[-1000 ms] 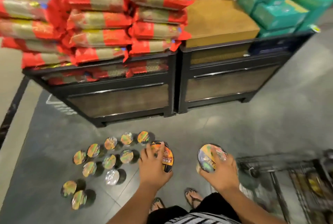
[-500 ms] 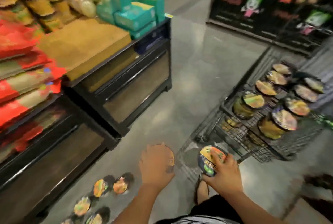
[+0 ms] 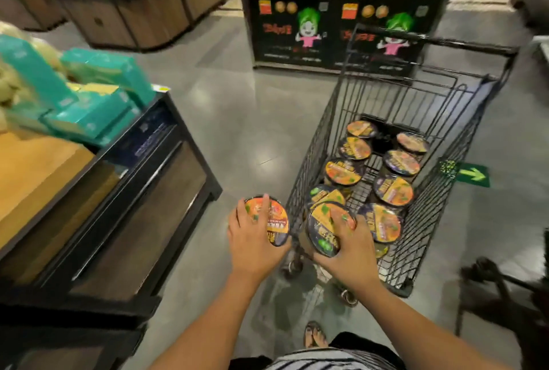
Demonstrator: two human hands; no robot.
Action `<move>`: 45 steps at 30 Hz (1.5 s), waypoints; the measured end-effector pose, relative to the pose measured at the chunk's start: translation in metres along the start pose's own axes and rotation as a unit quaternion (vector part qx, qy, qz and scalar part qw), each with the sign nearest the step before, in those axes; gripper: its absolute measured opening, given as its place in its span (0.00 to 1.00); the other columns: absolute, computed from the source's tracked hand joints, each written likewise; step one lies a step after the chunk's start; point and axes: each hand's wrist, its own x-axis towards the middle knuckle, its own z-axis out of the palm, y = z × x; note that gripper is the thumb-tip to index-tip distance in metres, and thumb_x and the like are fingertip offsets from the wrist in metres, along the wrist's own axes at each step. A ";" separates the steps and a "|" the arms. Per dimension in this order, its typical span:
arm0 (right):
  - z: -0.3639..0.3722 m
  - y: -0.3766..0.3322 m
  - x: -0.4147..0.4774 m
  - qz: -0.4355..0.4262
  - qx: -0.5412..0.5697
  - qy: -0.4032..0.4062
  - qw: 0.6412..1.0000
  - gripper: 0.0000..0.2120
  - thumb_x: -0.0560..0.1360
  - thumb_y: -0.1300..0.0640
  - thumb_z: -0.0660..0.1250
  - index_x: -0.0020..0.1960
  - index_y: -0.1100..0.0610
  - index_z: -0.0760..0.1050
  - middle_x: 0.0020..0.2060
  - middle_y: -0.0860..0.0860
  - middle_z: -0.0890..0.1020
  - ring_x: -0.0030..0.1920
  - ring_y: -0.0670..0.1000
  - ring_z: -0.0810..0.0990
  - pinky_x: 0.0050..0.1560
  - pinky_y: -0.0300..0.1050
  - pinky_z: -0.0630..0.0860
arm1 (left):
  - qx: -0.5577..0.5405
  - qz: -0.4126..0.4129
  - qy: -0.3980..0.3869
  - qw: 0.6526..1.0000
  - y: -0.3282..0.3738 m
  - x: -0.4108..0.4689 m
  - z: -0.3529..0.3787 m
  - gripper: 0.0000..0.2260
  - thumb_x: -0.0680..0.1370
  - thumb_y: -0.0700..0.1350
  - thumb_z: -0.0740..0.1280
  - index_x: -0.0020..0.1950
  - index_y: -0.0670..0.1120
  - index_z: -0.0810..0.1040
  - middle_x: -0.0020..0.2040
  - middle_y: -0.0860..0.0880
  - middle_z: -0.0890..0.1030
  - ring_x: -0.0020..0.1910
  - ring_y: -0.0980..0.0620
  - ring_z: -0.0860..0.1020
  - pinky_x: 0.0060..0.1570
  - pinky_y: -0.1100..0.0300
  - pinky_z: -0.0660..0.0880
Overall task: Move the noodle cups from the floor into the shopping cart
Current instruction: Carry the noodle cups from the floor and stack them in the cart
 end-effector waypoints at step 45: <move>-0.104 0.192 0.358 0.365 0.058 0.155 0.916 0.40 0.64 0.37 0.74 0.72 0.45 0.64 0.64 0.56 0.69 0.64 0.59 0.68 0.64 0.52 0.68 | -0.008 0.258 -0.238 0.936 0.247 0.451 0.134 0.50 0.63 0.79 0.59 0.78 0.59 0.51 0.77 0.42 0.56 0.74 0.38 0.55 0.71 0.43 0.60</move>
